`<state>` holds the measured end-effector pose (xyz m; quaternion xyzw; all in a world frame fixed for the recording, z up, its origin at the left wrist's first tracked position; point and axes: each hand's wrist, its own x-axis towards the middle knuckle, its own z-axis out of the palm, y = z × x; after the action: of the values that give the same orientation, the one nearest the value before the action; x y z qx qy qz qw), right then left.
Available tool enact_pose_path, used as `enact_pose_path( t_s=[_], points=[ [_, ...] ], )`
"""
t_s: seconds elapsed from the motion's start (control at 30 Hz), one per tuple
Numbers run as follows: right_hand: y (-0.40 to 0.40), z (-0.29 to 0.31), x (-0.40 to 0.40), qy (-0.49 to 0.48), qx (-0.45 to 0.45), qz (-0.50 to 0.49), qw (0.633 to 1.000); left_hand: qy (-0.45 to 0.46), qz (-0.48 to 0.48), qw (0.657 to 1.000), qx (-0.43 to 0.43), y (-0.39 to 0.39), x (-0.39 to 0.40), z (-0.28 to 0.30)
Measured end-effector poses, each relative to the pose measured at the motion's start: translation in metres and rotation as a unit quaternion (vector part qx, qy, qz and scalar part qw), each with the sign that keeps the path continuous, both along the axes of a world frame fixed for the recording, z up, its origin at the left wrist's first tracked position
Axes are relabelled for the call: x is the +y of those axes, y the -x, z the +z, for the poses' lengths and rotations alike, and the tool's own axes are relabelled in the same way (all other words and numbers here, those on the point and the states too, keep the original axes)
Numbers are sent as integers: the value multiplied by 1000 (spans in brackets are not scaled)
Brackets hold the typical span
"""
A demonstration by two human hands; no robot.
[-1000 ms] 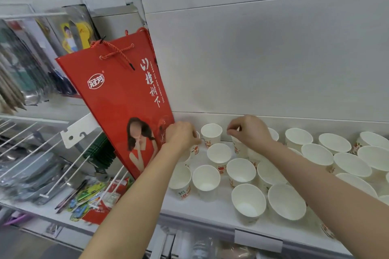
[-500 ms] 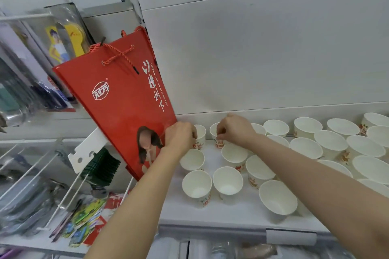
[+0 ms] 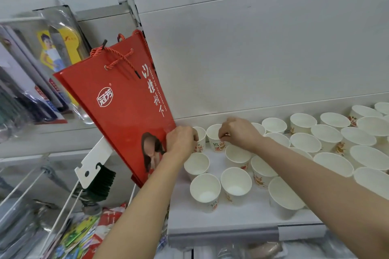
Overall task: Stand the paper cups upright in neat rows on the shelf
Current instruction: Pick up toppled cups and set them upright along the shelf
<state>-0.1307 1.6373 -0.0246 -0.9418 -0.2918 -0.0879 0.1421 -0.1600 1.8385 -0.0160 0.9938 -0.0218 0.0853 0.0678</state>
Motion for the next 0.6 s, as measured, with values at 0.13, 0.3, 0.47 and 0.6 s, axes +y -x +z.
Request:
enact_pose_path(
  t_s=[0.13, 0.3, 0.47, 0.6],
  points=[
    [1, 0, -4, -38, -14, -9, 999, 22, 0, 1000, -5, 1, 2, -1],
    [5, 5, -38, -171, -66, -103, 978, 101, 37, 991, -76, 10, 5, -2],
    [9, 5, -96, -186, 22, -183, 965, 170, 41, 978, -111, 21, -1, 2],
    [19, 1, -110, -165, 27, -162, 973, 179, -2, 981, -76, 24, -31, 10]
  ],
)
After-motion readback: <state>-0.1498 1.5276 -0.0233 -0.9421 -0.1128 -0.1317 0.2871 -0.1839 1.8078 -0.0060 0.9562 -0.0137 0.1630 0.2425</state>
